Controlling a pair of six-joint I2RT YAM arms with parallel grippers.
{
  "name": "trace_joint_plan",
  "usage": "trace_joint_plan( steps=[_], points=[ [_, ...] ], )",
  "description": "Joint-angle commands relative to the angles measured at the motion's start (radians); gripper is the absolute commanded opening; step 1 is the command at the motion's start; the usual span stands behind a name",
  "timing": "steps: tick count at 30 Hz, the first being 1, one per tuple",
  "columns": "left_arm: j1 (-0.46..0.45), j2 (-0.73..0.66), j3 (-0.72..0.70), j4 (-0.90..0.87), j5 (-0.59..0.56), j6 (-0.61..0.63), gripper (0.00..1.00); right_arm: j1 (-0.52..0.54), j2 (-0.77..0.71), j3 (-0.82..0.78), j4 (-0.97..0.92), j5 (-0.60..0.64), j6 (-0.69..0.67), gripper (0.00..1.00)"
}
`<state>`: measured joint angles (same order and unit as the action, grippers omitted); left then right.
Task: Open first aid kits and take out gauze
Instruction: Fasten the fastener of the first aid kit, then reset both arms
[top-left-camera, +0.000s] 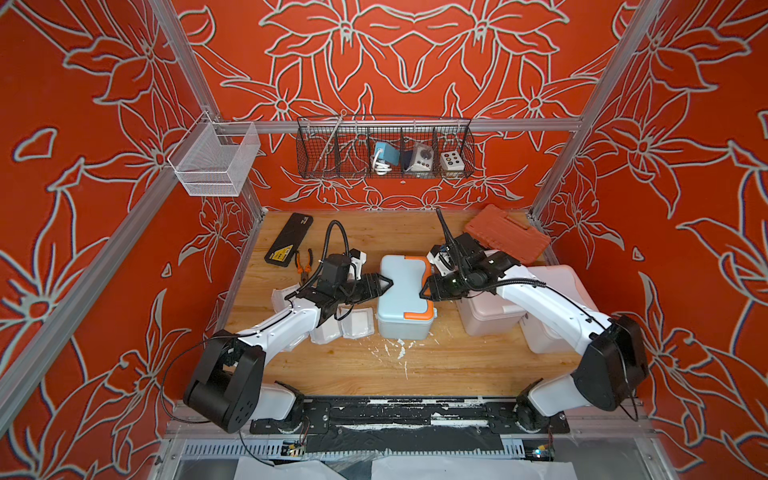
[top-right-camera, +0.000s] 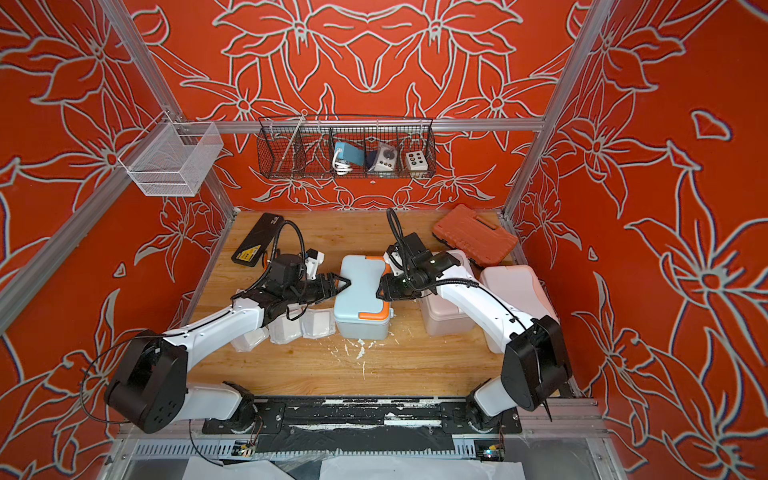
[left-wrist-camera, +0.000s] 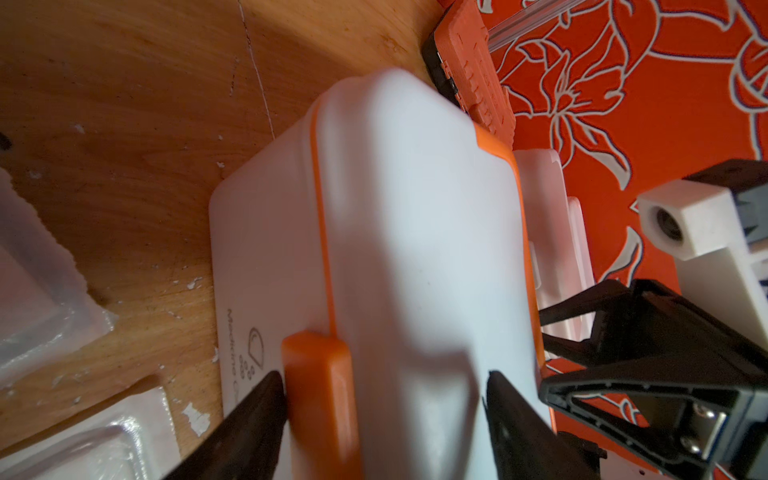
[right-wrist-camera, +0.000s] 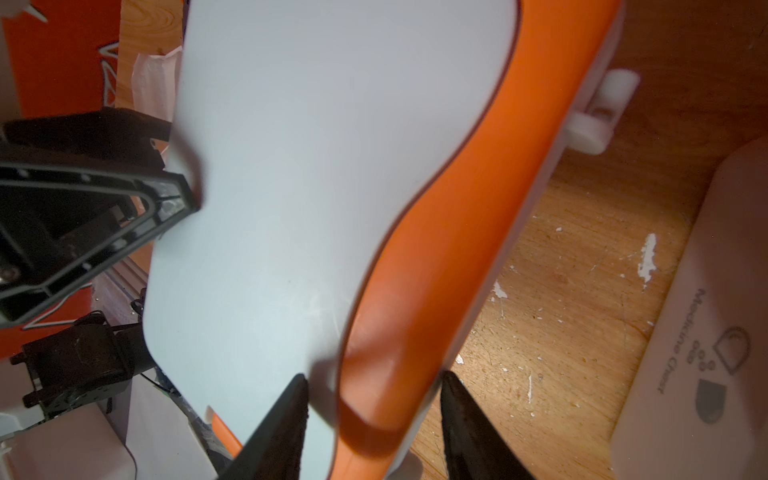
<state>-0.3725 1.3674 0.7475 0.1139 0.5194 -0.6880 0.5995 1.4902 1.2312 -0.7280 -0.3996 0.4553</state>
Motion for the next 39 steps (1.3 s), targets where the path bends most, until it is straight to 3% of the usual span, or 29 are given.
trace_joint_plan(
  steps=[1, 10, 22, 26, 31, 35, 39],
  points=[
    [0.011, -0.023, -0.008, 0.027, 0.038, 0.013, 0.73, 0.013, -0.019, 0.012, -0.071, 0.099, -0.016, 0.59],
    [0.028, -0.203, -0.014, -0.122, -0.067, 0.066, 0.91, 0.011, -0.195, 0.019, -0.21, 0.222, -0.037, 0.79],
    [-0.052, -0.605, -0.119, -0.383, -0.218, 0.081, 0.96, 0.011, -0.596, -0.157, -0.474, 0.313, 0.089, 0.77],
    [-0.053, -0.688, -0.161, -0.42, -0.295, 0.084, 0.98, 0.012, -0.681, -0.268, -0.464, 0.357, 0.149, 0.8],
    [-0.052, -0.677, -0.155, -0.405, -0.418, 0.091, 0.98, -0.005, -0.649, -0.338, -0.343, 0.481, 0.154, 0.97],
    [-0.05, -0.66, -0.157, -0.331, -0.517, 0.1, 0.98, -0.043, -0.58, -0.327, -0.203, 0.58, 0.097, 0.98],
    [-0.046, -0.645, -0.156, -0.25, -0.578, 0.09, 0.98, -0.097, -0.48, -0.31, -0.082, 0.567, 0.023, 0.98]
  ],
)
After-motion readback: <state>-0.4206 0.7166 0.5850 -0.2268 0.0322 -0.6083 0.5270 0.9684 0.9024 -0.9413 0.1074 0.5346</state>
